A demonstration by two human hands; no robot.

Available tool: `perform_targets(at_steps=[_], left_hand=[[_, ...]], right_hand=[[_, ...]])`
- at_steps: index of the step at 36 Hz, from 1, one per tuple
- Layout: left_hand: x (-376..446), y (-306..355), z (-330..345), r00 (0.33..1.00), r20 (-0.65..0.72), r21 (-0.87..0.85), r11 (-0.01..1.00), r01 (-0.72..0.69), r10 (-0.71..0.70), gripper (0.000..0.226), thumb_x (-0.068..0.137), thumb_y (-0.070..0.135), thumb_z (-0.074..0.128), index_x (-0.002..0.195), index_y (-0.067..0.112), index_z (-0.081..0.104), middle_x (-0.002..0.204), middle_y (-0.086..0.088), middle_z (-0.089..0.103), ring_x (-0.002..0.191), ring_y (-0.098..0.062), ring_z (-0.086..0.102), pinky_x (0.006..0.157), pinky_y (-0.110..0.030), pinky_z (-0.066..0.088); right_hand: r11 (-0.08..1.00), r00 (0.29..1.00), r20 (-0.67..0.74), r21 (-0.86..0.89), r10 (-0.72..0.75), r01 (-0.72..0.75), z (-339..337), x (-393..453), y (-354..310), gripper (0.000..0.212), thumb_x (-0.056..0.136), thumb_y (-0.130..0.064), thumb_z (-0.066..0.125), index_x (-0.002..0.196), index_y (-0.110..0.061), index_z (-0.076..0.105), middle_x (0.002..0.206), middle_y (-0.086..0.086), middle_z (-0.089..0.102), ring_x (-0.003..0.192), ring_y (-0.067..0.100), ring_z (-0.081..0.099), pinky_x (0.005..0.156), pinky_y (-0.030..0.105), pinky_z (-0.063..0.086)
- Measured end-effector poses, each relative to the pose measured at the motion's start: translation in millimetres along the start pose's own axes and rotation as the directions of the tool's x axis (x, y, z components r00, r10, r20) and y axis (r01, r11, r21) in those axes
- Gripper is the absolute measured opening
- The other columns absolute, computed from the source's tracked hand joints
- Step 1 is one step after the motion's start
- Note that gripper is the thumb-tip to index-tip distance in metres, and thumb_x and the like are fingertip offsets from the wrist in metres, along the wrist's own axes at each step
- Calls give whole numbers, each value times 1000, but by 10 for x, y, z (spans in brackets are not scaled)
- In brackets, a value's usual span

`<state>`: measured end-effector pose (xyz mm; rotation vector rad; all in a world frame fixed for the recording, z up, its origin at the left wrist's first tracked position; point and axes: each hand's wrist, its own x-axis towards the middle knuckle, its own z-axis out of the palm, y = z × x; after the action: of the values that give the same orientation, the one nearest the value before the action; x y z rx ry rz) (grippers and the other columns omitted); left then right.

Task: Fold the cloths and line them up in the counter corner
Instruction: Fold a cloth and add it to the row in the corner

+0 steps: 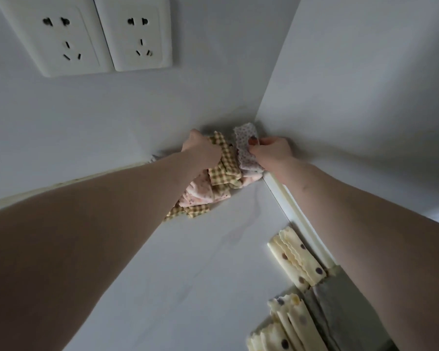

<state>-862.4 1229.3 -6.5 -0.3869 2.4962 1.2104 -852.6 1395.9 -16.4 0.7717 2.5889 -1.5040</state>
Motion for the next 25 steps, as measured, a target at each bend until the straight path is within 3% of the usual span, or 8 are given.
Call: perform_targets(at_steps=[2, 5, 9, 12, 14, 16, 20, 25], left_hand=[[41, -50, 31, 994, 3, 171, 979, -107, 108, 63, 96, 17, 55, 151, 8, 25, 143, -16, 47, 129, -36, 50, 98, -38, 46], [50, -106, 86, 979, 42, 285, 937, -204, 200, 64, 95, 17, 56, 150, 11, 26, 149, -15, 40, 138, -35, 41, 110, -42, 40], [-64, -104, 111, 956, 33, 293, 912, -288, 291, 59, 96, 24, 53, 150, 17, 31, 151, -9, 39, 140, -33, 39, 114, -49, 36], [-288, -102, 49, 909, -30, 263, 881, -394, 416, 50, 97, 23, 52, 146, 19, 40, 149, -8, 41, 135, -32, 42, 113, -44, 36], [-513, -132, 7, 865, -88, 245, 853, -461, 493, 43, 94, 22, 54, 137, 21, 48, 142, -6, 46, 130, -31, 44, 111, -46, 37], [-785, -197, 0, 836, -112, 234, 832, -503, 537, 39, 90, 24, 59, 128, 23, 54, 135, -4, 51, 126, -28, 45, 109, -45, 37], [-1398, -520, 137, 862, 36, 185, 844, -504, 506, 32, 91, 30, 64, 121, 27, 58, 129, 4, 52, 116, -19, 50, 102, -37, 44], [-1988, -1012, 497, 908, 351, 238, 916, -324, 230, 46, 89, 51, 62, 130, 32, 50, 135, 8, 49, 123, -18, 50, 107, -41, 43]], right_hand=[[995, 1000, 14, -94, 15, -14, 59, 20, 41, 35, 90, -34, 71, 119, -15, 73, 119, 7, 72, 108, 26, 68, 94, 33, 55], [980, 999, 48, -198, 1, 9, 123, 1, 125, 36, 87, -26, 67, 120, -12, 72, 117, 11, 73, 104, 27, 68, 90, 32, 55], [975, 997, 13, -210, -71, 72, 58, -140, 153, 44, 89, -25, 67, 131, -12, 65, 126, 10, 69, 117, 30, 64, 98, 35, 52], [975, 989, 16, -165, -145, 146, -86, -342, 160, 40, 87, -31, 66, 117, -3, 67, 115, 11, 69, 106, 26, 62, 94, 35, 50], [970, 988, 24, -188, -155, 157, -229, -520, 239, 41, 87, -33, 65, 121, -10, 65, 118, 1, 66, 106, 16, 60, 95, 29, 47], [959, 991, 46, -250, -124, 132, -392, -721, 402, 44, 89, -31, 65, 131, -23, 59, 129, -4, 63, 113, 16, 62, 101, 36, 50], [929, 995, 99, -366, -26, 60, -659, -1200, 809, 44, 90, -26, 65, 133, -25, 57, 128, -10, 60, 112, 14, 61, 93, 31, 50], [880, 992, 93, -475, 82, -29, -802, -1596, 1252, 48, 92, -23, 65, 138, -16, 55, 137, 1, 60, 121, 22, 60, 101, 31, 45]])
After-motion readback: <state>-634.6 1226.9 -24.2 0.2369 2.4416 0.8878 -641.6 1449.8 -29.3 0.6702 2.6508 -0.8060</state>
